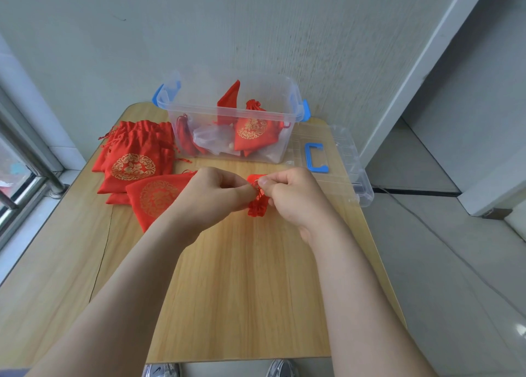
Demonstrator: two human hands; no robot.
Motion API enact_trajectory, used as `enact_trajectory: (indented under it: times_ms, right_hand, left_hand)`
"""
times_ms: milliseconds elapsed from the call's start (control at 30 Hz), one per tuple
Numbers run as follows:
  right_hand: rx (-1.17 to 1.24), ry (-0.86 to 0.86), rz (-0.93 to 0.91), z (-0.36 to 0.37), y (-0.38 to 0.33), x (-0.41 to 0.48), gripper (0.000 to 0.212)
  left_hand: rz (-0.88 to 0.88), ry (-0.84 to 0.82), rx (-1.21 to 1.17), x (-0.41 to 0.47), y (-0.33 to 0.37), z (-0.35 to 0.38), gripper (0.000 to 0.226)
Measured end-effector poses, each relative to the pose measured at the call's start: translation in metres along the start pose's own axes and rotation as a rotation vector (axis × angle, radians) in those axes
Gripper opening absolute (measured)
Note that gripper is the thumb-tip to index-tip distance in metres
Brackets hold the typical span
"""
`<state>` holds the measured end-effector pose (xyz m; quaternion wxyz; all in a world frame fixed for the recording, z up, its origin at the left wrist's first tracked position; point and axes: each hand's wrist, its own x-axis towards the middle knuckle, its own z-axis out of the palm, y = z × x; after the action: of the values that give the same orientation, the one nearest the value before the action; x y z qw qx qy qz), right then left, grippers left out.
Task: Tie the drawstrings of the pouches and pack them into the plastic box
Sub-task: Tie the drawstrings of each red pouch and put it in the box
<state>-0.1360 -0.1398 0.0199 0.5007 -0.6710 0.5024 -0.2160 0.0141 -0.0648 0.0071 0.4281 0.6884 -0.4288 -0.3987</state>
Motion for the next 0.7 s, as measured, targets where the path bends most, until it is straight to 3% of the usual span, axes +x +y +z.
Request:
enact_trajectory:
  times_ms: [133, 300, 467, 700]
  right_hand:
    - [-0.042, 0.044, -0.017, 0.001, 0.004, 0.001, 0.020]
    - [-0.313, 0.123, 0.007, 0.003, 0.009, 0.006, 0.017]
    - [-0.509, 0.211, 0.093, 0.002, 0.007, 0.005, 0.015]
    - [-0.640, 0.107, 0.207, -0.003, -0.001, -0.013, 0.025]
  left_hand:
    - [0.000, 0.073, -0.101, 0.001, -0.004, 0.002, 0.020]
    - [-0.095, 0.160, -0.059, 0.004, -0.009, 0.004, 0.026]
    - [-0.222, 0.261, 0.145, 0.009, -0.016, -0.001, 0.029]
    - [-0.263, 0.365, 0.530, 0.009, -0.028, -0.010, 0.035]
